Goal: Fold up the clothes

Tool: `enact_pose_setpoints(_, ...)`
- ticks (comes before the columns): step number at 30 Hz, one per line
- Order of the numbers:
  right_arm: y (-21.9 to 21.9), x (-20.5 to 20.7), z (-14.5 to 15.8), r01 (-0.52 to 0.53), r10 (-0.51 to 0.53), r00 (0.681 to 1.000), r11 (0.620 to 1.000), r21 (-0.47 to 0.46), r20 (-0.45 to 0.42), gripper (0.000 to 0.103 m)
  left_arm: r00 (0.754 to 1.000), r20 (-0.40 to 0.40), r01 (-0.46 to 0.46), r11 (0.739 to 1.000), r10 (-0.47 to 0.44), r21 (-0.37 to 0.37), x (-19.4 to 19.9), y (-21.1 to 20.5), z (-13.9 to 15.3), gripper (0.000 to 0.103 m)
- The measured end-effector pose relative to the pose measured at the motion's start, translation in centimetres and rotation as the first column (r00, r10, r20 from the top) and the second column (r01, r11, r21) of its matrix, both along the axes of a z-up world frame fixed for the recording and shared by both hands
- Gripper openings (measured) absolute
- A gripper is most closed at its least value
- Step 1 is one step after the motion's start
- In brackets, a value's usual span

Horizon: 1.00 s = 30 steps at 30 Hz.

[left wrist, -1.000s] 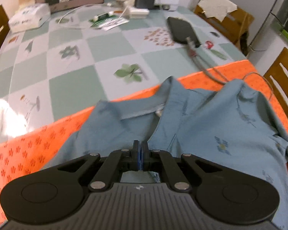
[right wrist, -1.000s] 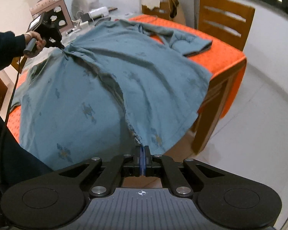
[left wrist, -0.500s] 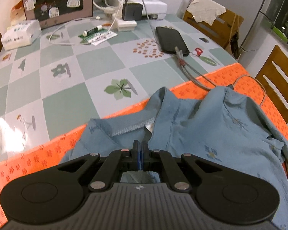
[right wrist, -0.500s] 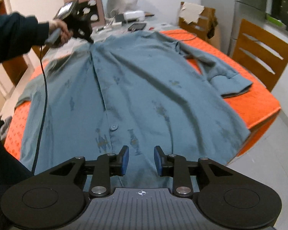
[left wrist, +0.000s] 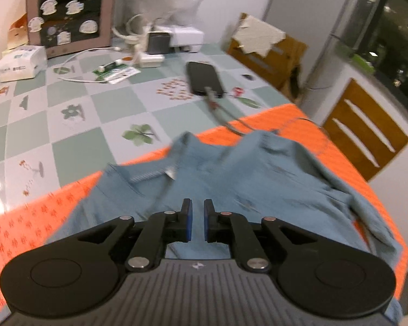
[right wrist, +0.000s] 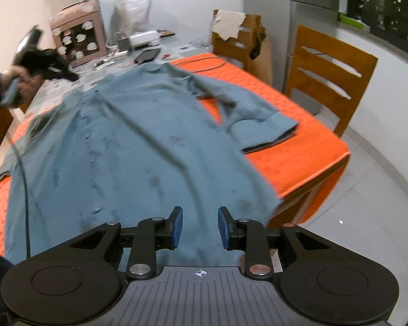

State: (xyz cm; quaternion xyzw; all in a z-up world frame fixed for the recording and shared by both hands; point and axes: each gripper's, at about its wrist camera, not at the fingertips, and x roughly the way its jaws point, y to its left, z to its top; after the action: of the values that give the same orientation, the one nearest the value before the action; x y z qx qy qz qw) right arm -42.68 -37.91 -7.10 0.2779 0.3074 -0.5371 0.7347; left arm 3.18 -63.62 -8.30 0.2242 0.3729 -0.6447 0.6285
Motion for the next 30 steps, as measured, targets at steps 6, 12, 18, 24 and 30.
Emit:
enact_pose_setpoints(6,-2.7,-4.4,-0.1,-0.048,0.047,0.998,0.999,-0.011,-0.028,0.031,1.000,-0.004,-0.003,1.000,0.003,-0.021,-3.6,6.1,1.1,0.012)
enact_pose_setpoints(12,-5.6,-8.9,-1.1,-0.175,0.174,0.985,0.985,-0.003,-0.016,0.031,0.992,-0.029,-0.121,0.993,0.121,0.009,-7.9,12.8,0.3,0.012)
enact_pose_setpoints(18,-7.8,-13.1,-2.2,-0.298,0.298,0.954,0.954,0.016,0.013,0.031,0.964,-0.087,-0.247,0.967,0.252,0.057,-13.5,19.7,-1.5,0.012)
enact_pose_setpoints(24,-9.0,-16.7,-2.4,-0.389,0.388,0.921,0.921,0.004,0.019,0.031,0.916,-0.157,-0.358,0.929,0.368,0.089,-18.6,24.6,-3.7,0.012)
enact_pose_setpoints(30,-9.4,-20.1,-2.7,-0.431,0.431,0.902,0.902,0.010,0.015,0.031,0.887,-0.188,-0.410,0.906,0.422,0.100,-22.4,26.5,-5.2,0.012)
